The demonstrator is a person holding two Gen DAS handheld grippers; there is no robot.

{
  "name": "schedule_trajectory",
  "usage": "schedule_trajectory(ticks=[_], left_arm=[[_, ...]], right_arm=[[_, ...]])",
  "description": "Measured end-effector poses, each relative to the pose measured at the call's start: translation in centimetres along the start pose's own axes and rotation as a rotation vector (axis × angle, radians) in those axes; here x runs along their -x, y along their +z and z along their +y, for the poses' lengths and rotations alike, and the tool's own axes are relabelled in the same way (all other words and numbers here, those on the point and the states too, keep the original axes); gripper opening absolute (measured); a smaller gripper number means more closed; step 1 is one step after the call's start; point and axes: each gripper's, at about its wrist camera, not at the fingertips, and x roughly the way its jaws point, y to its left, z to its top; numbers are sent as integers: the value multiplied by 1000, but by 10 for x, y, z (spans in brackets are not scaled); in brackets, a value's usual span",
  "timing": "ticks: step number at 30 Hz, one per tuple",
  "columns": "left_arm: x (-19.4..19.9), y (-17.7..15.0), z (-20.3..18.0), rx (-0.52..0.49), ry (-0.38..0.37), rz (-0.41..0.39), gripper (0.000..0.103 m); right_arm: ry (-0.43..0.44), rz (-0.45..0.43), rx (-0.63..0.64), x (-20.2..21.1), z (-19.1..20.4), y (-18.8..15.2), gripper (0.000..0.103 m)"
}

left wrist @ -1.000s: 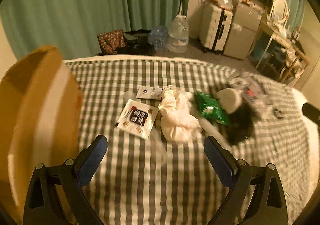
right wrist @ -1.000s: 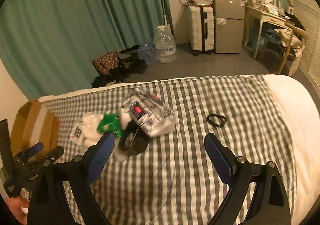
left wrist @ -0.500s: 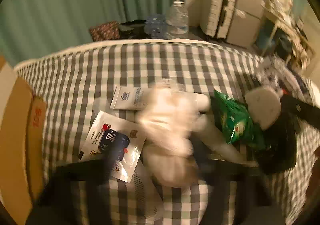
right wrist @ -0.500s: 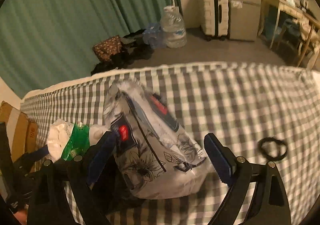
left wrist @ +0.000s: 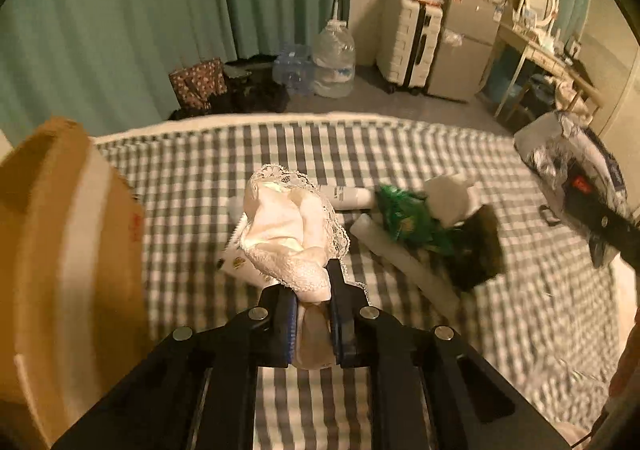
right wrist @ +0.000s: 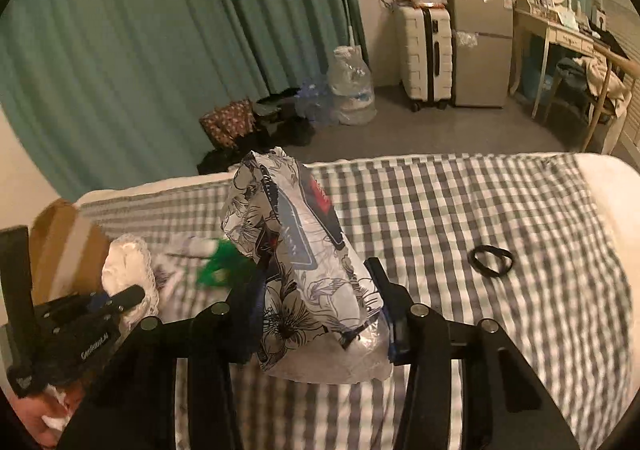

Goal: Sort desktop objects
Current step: 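Carry lace cloth and floral wipe pack into the cardboard box and release both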

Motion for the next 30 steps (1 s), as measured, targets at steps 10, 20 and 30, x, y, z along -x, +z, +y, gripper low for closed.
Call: schedule_trajectory(ticks=[10, 20, 30], left_arm=[[131, -1, 14, -34, 6, -157, 13], [203, -28, 88, 65, -7, -254, 13], [165, -63, 211, 208, 92, -163, 13]], right_arm=[[76, -93, 84, 121, 68, -5, 45], [149, -150, 215, 193, 162, -15, 45], [269, -38, 398, 136, 294, -31, 46]])
